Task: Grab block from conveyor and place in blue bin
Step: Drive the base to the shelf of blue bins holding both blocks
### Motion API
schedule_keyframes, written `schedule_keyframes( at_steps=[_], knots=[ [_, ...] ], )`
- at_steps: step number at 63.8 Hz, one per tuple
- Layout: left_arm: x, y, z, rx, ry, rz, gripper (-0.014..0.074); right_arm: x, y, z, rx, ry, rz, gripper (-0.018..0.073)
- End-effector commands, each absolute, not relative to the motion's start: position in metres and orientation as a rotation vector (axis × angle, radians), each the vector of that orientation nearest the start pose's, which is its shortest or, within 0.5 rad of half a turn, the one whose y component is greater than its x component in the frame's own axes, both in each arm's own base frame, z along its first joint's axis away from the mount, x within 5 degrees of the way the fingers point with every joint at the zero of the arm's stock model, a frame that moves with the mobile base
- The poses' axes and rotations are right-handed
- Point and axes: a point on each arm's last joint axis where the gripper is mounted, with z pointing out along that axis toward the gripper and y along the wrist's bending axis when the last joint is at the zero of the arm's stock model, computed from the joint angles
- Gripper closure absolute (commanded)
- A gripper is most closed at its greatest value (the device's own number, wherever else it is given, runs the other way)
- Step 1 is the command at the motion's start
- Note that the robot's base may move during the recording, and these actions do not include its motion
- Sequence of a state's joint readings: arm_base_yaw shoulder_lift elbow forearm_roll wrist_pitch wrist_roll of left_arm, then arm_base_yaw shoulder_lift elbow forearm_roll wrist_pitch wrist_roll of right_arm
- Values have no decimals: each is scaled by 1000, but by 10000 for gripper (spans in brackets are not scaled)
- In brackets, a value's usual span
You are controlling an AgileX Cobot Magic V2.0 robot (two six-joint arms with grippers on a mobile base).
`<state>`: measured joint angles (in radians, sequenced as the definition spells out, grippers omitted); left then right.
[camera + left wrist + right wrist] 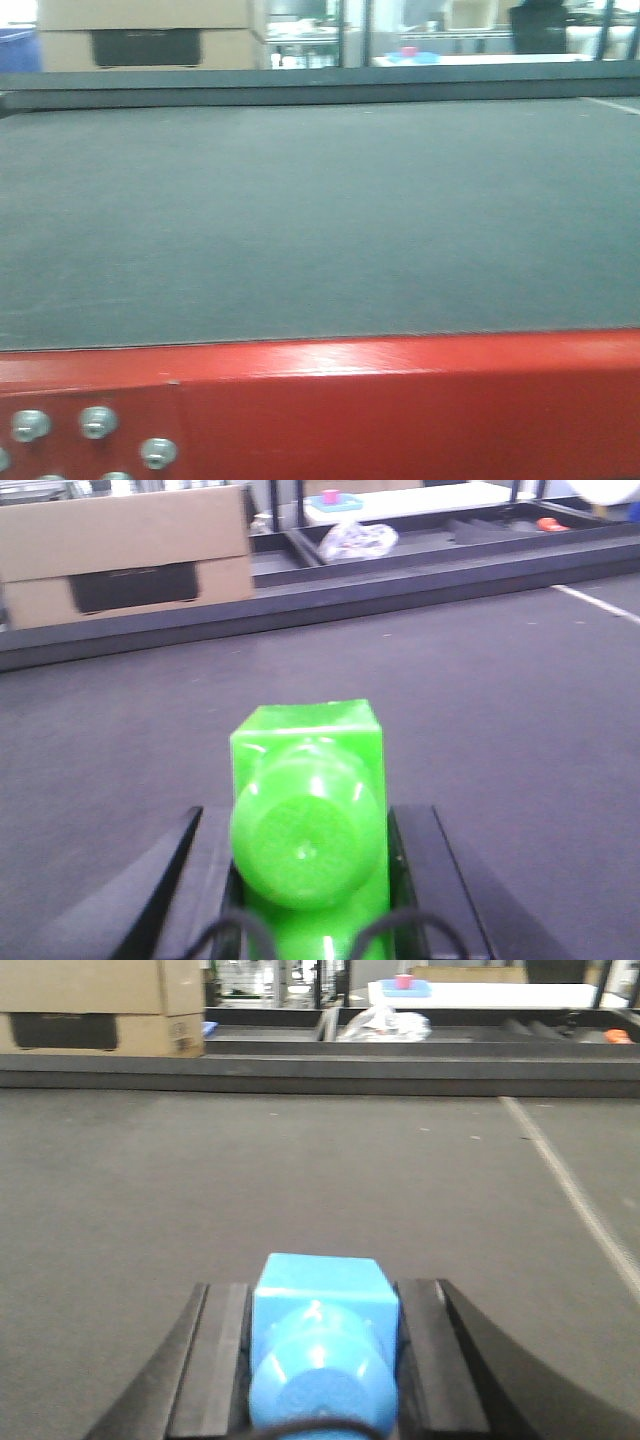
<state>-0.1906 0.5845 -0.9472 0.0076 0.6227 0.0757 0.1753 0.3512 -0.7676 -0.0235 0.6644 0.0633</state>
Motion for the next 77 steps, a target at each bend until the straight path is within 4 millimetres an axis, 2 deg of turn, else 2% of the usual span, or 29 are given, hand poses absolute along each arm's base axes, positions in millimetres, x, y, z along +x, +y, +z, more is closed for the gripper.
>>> schedule_keyframes(
  at_steps=[1,77],
  knots=[
    [89,-17,427,228,1703,-88,707,46,6,384,-99,1704,141,713],
    [89,-17,427,228,1703,-88,707,46,6,384,-99,1704,141,713]
  ],
)
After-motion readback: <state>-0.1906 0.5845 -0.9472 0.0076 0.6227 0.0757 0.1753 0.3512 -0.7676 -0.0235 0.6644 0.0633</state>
